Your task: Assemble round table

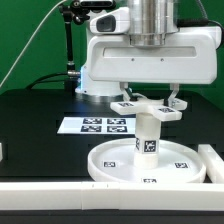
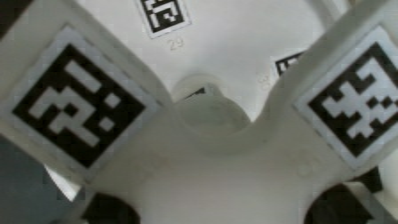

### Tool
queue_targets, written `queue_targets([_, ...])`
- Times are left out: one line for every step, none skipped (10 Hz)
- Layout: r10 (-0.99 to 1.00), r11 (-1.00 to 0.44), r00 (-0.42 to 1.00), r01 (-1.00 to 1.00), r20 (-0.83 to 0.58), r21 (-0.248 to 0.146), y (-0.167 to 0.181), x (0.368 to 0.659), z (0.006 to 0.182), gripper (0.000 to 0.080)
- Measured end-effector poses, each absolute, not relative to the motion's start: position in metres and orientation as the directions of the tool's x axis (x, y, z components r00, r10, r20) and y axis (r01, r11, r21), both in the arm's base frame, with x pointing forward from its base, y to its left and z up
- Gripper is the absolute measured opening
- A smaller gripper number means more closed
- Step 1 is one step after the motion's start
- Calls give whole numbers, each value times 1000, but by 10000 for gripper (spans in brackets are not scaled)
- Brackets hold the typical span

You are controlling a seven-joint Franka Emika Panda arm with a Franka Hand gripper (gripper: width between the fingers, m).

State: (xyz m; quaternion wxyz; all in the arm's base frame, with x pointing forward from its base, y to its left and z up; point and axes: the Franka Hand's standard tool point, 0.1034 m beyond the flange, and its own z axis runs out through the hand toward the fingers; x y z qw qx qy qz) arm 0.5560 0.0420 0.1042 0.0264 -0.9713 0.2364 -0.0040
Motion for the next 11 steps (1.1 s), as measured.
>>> queue_targets([-513,-857,858,-513,-7,-55,41,556,104,455])
queue_targets([-564,-824,826,-564,-11,-55,41,556,104,455])
queue_targets([-587,-808,809,-587,-13,-54,41,556,104,455])
queue_targets([-648,-759,761,-648,-18,-55,41,556,104,455])
queue_targets([-692,-719,721,-692,-22,-55,41,556,104,455])
queue_targets([-716,-696,698,-716,-26,-57,41,556,104,455])
queue_targets([-816,-574,577,-816,-38,-73,41,556,104,455])
queue_targets([-890,-448,453,-890,-56,-86,40,555,103,455])
queue_targets([-943,-317,325,-943,-72,-105,38,554,102,455])
queue_targets([-968,-226,236,-967,-84,-119,38,555,102,455])
queue_targets([-989,-98,111,-988,-103,-118,38,555,102,455])
